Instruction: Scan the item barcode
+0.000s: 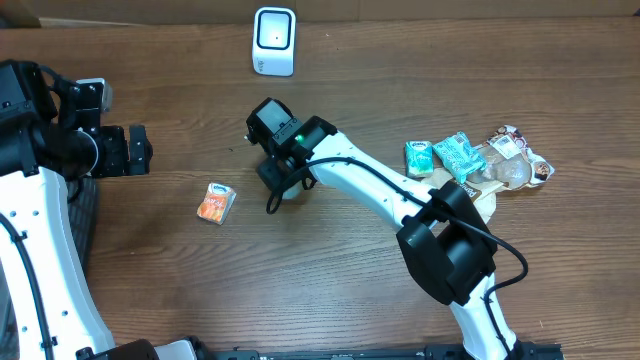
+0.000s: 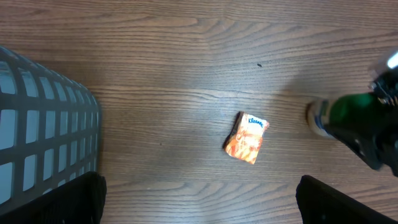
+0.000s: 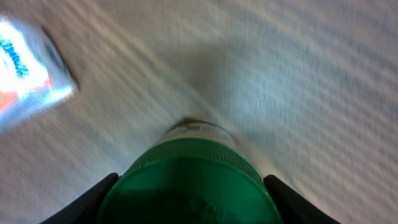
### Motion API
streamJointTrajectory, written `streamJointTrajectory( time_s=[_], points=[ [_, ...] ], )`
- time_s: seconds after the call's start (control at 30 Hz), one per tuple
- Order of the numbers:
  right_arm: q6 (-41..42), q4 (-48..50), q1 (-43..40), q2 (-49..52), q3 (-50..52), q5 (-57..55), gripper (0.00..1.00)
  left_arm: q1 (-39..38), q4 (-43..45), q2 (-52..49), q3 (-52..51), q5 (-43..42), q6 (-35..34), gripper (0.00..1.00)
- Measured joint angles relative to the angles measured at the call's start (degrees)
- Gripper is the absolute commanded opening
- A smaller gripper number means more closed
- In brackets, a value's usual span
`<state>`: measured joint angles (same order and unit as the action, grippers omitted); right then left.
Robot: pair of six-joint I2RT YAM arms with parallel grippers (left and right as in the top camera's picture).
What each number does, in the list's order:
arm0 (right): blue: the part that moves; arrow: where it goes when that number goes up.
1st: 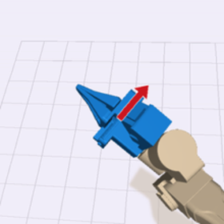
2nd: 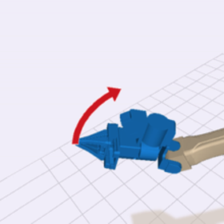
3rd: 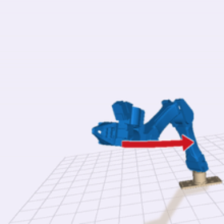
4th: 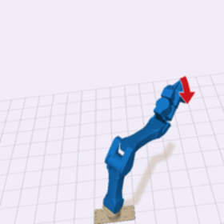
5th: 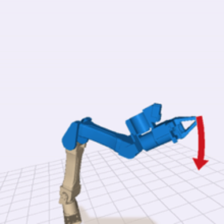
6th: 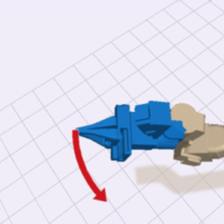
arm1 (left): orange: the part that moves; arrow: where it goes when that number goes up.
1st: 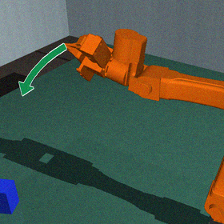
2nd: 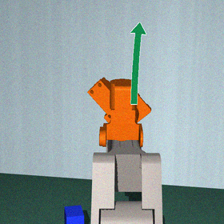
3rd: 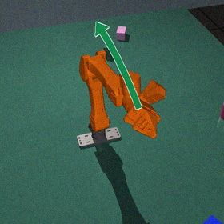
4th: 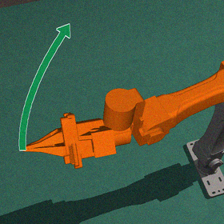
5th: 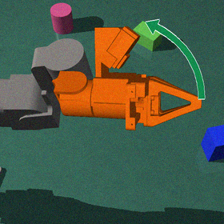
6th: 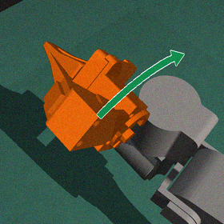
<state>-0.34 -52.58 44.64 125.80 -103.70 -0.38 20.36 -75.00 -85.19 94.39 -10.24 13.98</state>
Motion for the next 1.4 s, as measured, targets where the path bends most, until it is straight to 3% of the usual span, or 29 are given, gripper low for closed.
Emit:
streamJointTrajectory(
  time_s=[0.43,0.9,1.0,1.3,1.33,1.4],
  points=[
    [-15.4,-10.1,0.0,-7.1,0.0,0.1,0.59,0.0,0.0,0.0,0.0,0.0,0.0,1.0],
    [-56.3,-7.8,-0.1,-7.1,1.5,7.7,0.6,0.0,0.0,0.0,0.0,0.0,0.0,1.0],
    [-62.2,-7.8,-0.3,-7.0,1.5,8.1,0.65,0.0,0.0,0.0,0.0,0.0,0.0,1.0],
    [-69.8,-7.9,-0.7,-4.5,1.6,8.6,0.75,0.0,0.0,0.0,0.0,0.0,0.0,1.0],
    [-70.2,-7.9,-0.7,-4.5,1.7,8.6,0.79,0.0,0.0,0.0,0.0,0.0,0.0,1.0],
    [-70.6,-8.1,-0.7,-4.5,1.7,8.7,0.98,0.0,0.0,0.0,0.0,0.0,0.0,1.0]
  ],
)
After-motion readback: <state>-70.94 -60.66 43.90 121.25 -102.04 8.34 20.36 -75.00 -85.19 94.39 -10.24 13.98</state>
